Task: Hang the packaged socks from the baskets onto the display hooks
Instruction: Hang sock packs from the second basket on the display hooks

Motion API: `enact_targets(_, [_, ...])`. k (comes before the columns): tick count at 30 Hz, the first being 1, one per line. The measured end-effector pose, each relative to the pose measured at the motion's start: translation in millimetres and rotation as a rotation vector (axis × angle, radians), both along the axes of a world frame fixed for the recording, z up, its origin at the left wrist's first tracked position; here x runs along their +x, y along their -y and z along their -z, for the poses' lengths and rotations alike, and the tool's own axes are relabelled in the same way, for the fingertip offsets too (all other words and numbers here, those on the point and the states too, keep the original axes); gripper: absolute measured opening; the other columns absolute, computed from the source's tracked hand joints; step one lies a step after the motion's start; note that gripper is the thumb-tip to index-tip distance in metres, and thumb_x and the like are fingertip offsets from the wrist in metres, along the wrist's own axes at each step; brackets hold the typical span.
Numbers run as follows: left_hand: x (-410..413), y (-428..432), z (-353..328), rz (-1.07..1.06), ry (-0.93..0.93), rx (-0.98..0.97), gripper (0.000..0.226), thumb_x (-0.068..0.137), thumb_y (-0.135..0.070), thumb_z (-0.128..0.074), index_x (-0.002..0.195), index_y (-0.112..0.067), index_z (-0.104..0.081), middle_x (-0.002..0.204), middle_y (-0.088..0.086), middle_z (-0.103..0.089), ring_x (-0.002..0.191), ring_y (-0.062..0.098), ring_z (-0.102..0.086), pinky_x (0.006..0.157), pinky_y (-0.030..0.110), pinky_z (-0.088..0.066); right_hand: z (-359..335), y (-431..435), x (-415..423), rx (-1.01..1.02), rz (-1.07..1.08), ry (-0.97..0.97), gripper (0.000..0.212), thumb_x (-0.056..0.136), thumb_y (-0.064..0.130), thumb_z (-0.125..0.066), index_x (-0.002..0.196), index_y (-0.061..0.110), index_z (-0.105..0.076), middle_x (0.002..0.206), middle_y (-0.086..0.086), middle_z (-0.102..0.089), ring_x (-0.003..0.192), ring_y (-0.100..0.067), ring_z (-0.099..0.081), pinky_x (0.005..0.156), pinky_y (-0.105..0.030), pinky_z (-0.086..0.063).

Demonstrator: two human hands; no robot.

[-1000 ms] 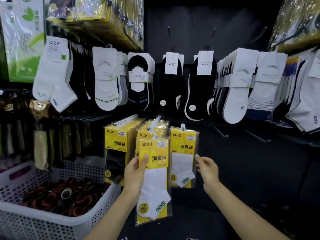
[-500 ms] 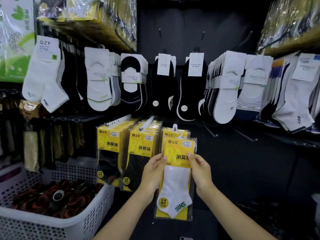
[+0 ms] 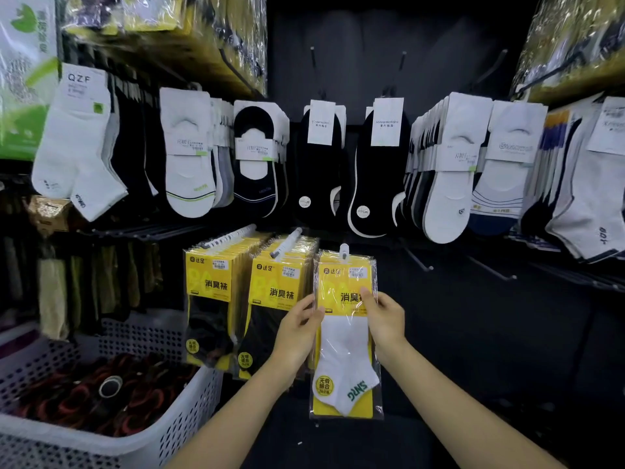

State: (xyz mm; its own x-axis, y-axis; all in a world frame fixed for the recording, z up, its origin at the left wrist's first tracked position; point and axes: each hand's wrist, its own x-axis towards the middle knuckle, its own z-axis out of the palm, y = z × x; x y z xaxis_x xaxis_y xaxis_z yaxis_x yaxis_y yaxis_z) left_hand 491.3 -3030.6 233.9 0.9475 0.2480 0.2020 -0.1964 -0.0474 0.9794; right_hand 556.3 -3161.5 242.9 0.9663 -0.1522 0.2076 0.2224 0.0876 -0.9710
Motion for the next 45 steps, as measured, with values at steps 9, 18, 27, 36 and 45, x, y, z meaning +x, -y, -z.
enact_targets(9, [28.0,-0.1,12.3,-0.043,-0.008,0.064,0.038,0.095,-0.024,-0.053,0.132,-0.029,-0.046,0.112,-0.012,-0.053,0.086,-0.009,-0.049,0.062,0.002,-0.043,13.4,-3.7,17.2,0.043,0.088,-0.106,0.022,0.086,0.026,-0.070,0.093,0.005,-0.067,0.094,-0.010,-0.070,0.089,-0.023,-0.066,0.079,-0.033,-0.054])
enact_targets(18, [-27.0,-3.2,114.6,-0.012,-0.260,0.136,0.049,0.095,-0.024,-0.055,0.141,-0.016,-0.042,0.140,0.005,-0.046,0.105,0.005,-0.052,0.076,0.008,-0.042,91.4,31.2,-49.5,-0.130,-0.036,-0.240,0.026,0.090,0.021,-0.066,0.114,0.012,-0.062,0.114,0.000,-0.060,0.105,-0.015,-0.056,0.094,-0.029,-0.045])
enact_targets(27, [-160.9,10.8,262.3,0.078,-0.584,0.139,0.024,0.092,0.007,-0.050,0.114,0.011,-0.058,0.094,0.011,-0.061,0.076,0.001,-0.061,0.063,0.004,-0.042,243.4,77.2,-163.2,-0.406,-0.290,-0.750,0.010,0.090,0.017,-0.064,0.098,0.012,-0.065,0.088,-0.003,-0.061,0.088,-0.019,-0.062,0.062,-0.018,-0.045])
enact_targets(36, [-200.1,18.3,326.9,0.291,-0.726,0.317,0.025,0.090,-0.012,-0.061,0.116,-0.016,-0.060,0.105,-0.004,-0.066,0.102,0.011,-0.062,0.075,0.010,-0.044,290.8,96.3,-189.7,-0.633,-0.181,-0.790,0.038,0.083,0.020,-0.073,0.109,-0.005,-0.061,0.108,-0.020,-0.065,0.103,-0.032,-0.062,0.080,-0.032,-0.048])
enact_targets(45, [-209.5,29.0,337.7,0.301,-0.771,0.273,0.056,0.086,-0.016,-0.069,0.136,-0.011,-0.045,0.112,-0.006,-0.055,0.097,0.006,-0.056,0.072,0.010,-0.049,318.5,64.3,-235.7,-0.327,-0.419,-0.992,0.074,0.084,0.032,-0.071,0.145,0.008,-0.035,0.144,-0.009,-0.046,0.122,-0.023,-0.052,0.093,-0.031,-0.049])
